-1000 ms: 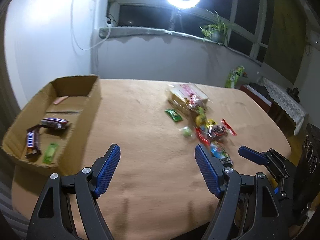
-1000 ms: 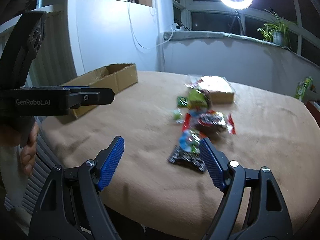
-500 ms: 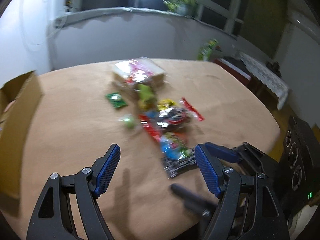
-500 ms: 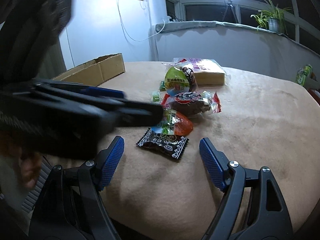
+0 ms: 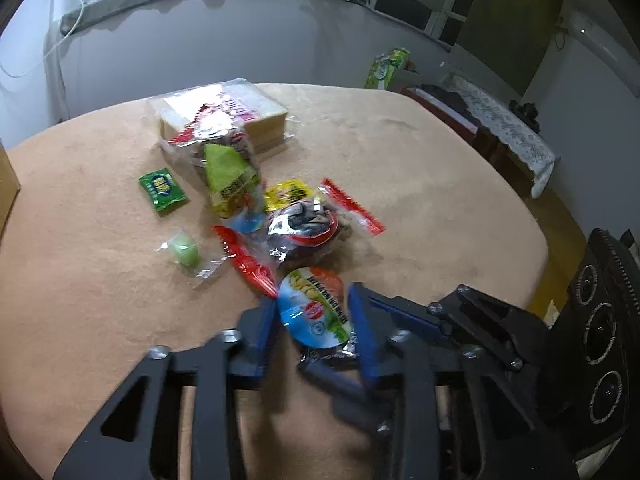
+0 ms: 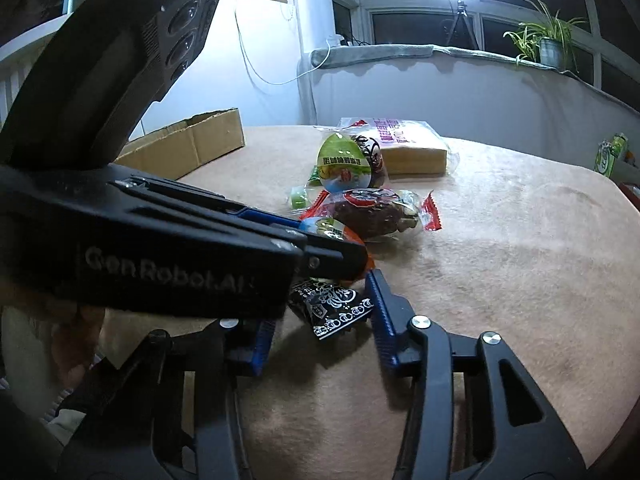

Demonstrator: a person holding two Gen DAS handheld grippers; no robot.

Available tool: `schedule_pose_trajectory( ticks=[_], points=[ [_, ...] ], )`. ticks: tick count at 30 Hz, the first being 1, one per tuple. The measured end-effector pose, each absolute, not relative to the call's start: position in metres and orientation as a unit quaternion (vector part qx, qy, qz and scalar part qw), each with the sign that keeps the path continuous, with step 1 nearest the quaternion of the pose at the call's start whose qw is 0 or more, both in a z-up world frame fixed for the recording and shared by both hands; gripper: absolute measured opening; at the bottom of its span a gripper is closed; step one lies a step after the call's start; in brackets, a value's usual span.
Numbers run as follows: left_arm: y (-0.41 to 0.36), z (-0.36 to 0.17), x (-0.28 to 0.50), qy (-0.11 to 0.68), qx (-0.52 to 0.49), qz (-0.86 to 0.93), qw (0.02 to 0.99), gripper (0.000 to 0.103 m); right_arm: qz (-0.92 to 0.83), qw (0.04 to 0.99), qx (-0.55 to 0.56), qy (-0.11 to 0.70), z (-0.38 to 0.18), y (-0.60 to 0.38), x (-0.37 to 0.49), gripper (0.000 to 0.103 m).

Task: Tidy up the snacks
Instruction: 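Grasp the round candy pack with the left tool while the right tool grasps the black packet, then carry both snacks to the cardboard box and open both tools inside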

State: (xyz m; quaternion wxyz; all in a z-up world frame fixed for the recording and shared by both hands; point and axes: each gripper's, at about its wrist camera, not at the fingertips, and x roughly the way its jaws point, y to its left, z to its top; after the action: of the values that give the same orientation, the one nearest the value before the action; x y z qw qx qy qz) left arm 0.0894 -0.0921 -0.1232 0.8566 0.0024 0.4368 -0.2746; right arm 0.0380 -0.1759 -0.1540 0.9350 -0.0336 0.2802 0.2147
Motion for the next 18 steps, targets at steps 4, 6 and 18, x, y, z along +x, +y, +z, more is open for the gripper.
schedule_pose_trajectory(
  ticks=[4, 6, 18],
  points=[
    [-0.086, -0.124, 0.091, 0.436, -0.009, -0.276, 0.856, 0.028, 0.205, 0.936, -0.050, 0.281, -0.153, -0.176, 0.037, 0.026],
    [-0.083, -0.122, 0.090, 0.433, -0.016, -0.274, 0.859, 0.027, 0.206, 0.936, -0.048, 0.282, -0.153, -0.180, 0.037, 0.024],
    [-0.037, -0.120, 0.071, 0.425, -0.059, -0.249, 0.868, 0.025, 0.197, 0.938, -0.064, 0.279, -0.152, -0.182, 0.028, 0.022]
  ],
)
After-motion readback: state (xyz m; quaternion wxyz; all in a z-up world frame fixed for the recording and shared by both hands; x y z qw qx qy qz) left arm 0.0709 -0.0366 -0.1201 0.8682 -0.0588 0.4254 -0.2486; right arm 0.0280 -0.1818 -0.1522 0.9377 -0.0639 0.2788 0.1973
